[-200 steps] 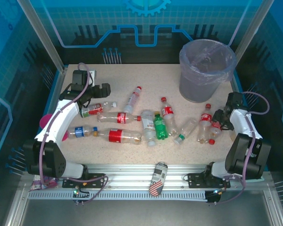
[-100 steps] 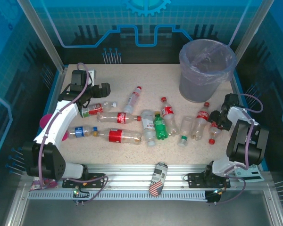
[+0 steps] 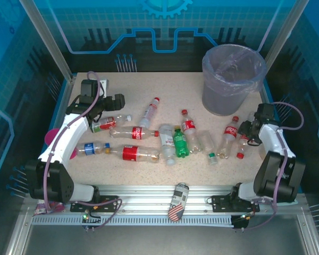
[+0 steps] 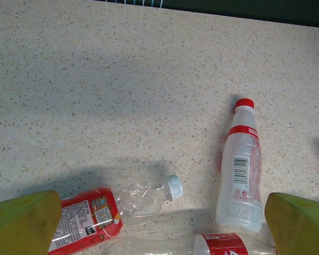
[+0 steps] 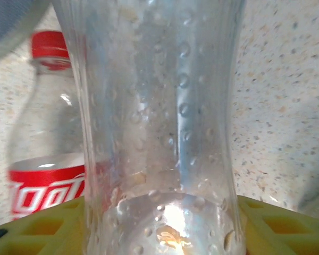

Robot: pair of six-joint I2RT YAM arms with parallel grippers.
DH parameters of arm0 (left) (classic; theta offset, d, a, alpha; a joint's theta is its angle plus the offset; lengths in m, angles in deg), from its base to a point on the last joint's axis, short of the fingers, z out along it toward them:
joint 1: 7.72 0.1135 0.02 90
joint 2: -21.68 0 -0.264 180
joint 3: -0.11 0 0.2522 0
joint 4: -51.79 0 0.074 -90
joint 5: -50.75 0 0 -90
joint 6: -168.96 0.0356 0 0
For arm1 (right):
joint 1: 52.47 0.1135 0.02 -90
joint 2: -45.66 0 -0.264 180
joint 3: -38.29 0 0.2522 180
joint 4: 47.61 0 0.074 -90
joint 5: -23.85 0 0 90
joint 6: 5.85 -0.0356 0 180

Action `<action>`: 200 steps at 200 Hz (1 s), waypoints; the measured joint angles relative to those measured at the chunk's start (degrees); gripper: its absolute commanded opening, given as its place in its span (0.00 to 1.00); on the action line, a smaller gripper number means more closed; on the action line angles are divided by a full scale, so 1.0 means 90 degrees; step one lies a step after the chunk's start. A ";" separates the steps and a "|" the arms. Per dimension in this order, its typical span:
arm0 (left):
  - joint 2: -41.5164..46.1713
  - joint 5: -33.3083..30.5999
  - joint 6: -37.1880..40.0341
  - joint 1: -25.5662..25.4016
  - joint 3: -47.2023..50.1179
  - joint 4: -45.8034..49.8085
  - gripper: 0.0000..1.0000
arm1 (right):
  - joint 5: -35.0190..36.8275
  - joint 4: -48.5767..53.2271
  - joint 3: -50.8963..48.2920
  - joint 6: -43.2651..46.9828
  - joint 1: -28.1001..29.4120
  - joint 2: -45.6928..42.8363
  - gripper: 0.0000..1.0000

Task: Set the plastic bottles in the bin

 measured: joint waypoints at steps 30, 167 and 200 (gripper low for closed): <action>0.0000 0.0100 -0.0007 0.0000 0.0000 -0.0024 0.99 | 0.0204 0.0364 0.0097 -0.0090 0.0000 -0.0889 0.59; 0.0000 0.0265 -0.0170 -0.0029 0.0073 -0.0063 0.99 | 0.0316 0.0923 0.3502 -0.0338 0.1146 -0.2140 0.49; 0.0000 0.0289 -0.0170 -0.0029 0.0085 -0.0078 0.99 | 0.0202 0.0410 0.4580 -0.0260 0.1537 -0.1212 0.49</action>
